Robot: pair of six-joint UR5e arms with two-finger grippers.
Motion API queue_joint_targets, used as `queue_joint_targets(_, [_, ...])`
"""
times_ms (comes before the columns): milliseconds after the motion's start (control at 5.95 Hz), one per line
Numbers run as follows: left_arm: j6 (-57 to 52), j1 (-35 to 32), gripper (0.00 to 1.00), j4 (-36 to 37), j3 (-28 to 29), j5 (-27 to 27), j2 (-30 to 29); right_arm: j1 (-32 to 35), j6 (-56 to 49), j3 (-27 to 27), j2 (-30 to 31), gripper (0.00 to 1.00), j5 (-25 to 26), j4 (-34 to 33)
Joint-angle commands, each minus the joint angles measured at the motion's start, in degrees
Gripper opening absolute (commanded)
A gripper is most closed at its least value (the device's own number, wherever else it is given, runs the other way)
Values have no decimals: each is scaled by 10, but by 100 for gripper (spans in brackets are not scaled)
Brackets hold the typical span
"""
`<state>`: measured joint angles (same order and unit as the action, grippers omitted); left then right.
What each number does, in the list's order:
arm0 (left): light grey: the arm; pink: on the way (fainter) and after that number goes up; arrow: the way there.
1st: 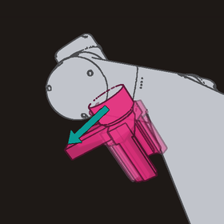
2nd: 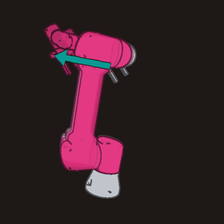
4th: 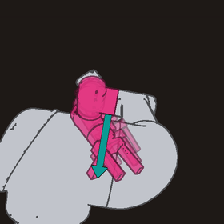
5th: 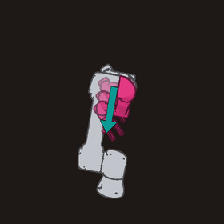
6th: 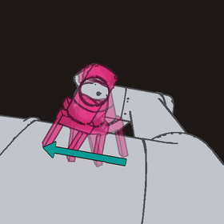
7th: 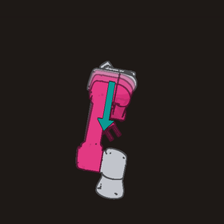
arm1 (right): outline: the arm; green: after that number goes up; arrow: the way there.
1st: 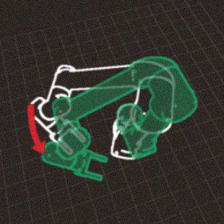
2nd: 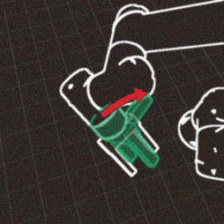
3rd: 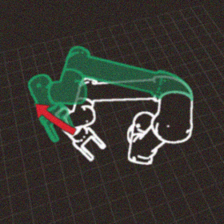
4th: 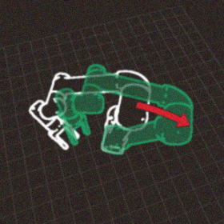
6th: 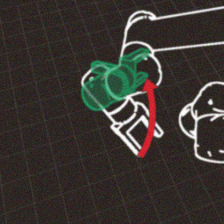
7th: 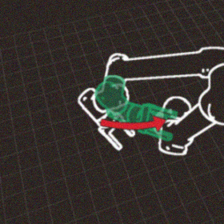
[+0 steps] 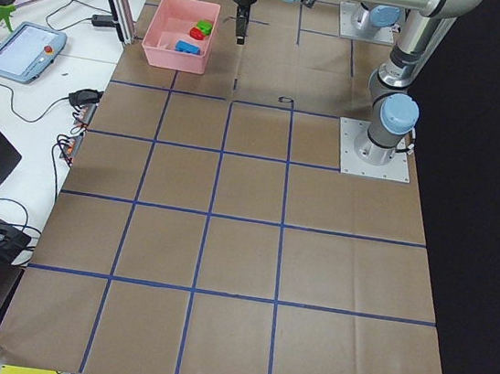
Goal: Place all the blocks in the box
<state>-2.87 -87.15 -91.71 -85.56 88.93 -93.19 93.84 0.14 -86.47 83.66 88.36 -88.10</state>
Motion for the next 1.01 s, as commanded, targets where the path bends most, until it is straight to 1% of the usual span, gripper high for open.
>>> queue_joint_targets(0, [-6,-29,99,4,0,-1,10,2,1,-44,17,100,1,-25])
queue_joint_targets(336, [-16,-29,99,6,1,44,10,2,1,-47,23,100,1,-25])
queue_joint_targets(672, [-17,-29,99,10,3,38,11,2,2,-50,26,100,1,-26])
queue_joint_targets(840, [-35,-29,99,10,3,38,11,2,1,-50,26,100,1,-26])
